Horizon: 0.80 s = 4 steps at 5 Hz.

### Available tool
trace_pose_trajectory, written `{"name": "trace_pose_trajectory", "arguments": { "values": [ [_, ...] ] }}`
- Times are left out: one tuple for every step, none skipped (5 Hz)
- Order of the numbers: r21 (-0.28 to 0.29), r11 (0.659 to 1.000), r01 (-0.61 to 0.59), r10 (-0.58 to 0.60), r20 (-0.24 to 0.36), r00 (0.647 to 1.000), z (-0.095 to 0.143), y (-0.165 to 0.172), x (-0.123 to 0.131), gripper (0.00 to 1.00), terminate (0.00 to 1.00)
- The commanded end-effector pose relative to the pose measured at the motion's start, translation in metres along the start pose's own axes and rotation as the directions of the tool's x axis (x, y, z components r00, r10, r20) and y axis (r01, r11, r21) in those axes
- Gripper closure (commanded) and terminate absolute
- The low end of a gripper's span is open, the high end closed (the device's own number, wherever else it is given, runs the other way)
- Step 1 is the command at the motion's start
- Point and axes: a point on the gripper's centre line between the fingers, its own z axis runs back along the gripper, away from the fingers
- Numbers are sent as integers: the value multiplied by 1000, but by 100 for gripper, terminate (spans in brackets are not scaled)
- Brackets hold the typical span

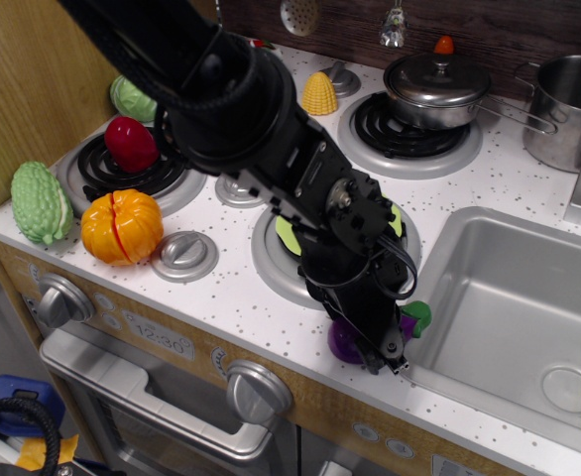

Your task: Put eggplant on plate

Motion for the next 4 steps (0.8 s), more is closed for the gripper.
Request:
{"name": "trace_pose_trajectory", "arguments": {
  "values": [
    [1,1000,29,-29,-101,994,25,10,5,100,0],
    [-1,998,58,-58,-171,984,47,24,16,100,0],
    [16,996,93,-88,-200,976,64,41,30,100,0],
    [53,978,204,-193,-168,967,72,62,41,100,0]
  ]
}}
